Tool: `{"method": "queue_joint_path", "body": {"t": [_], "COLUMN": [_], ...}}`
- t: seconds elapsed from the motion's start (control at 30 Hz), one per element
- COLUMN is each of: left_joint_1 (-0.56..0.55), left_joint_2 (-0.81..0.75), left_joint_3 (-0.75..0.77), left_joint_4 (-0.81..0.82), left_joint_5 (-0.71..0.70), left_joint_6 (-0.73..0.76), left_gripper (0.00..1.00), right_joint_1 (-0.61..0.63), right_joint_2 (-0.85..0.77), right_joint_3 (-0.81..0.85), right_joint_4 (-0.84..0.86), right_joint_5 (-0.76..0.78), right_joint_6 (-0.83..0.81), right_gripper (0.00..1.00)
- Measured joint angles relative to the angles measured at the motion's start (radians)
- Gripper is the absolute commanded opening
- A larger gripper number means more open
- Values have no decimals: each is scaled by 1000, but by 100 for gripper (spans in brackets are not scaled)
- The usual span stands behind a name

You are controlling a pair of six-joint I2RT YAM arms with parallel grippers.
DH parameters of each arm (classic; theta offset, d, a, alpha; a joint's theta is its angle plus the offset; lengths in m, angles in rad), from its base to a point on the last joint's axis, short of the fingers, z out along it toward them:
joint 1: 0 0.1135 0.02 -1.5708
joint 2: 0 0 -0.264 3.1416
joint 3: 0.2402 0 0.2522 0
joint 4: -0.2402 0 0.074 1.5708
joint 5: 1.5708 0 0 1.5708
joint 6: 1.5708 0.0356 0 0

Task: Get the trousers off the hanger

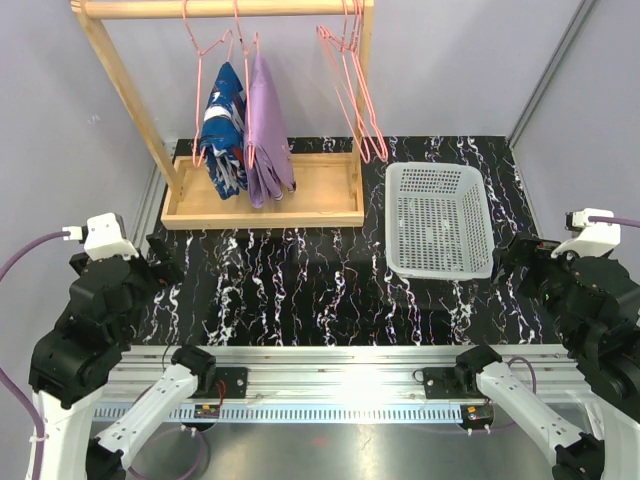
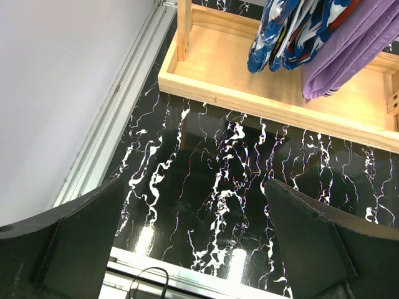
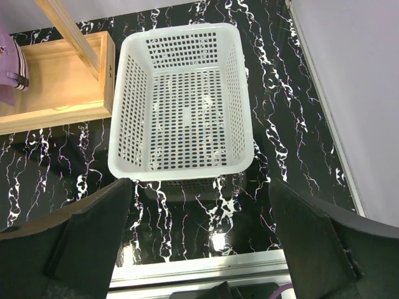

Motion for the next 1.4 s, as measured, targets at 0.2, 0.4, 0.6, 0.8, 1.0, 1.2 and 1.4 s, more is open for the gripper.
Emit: {"method": "queue_joint_path", "body": {"t": [0.2, 0.4, 0.6, 0.8, 1.0, 1.2, 1.4], "left_joint_1": [0, 0, 0, -1, -4, -4, -5], "left_joint_2": [0, 26, 181, 395, 647, 874, 1015], "left_joint_3": [-2, 23, 234, 452, 614, 712, 715], "left_joint_4": [0, 0, 17, 107, 211, 282, 338], "left_joint_5": [0, 47, 212, 378, 440, 415, 358], "left_joint_6": [-5, -9, 0, 10, 33, 77, 124], "left_gripper": [99, 99, 99, 99, 99, 95, 77], "right_joint_1": [0, 0, 1, 2, 3, 3, 3], "right_joint_2": [0, 20, 79, 79, 68, 37, -10], "right_joint_3": [-6, -16, -35, -96, -112, -125, -148], "right_joint_4": [0, 0, 8, 37, 51, 53, 51], "right_joint_5": [-5, -58, -130, -210, -263, -305, -324], "right_joint_6": [0, 4, 19, 42, 60, 67, 68], "right_gripper": [100, 100, 99, 99, 99, 100, 99]}}
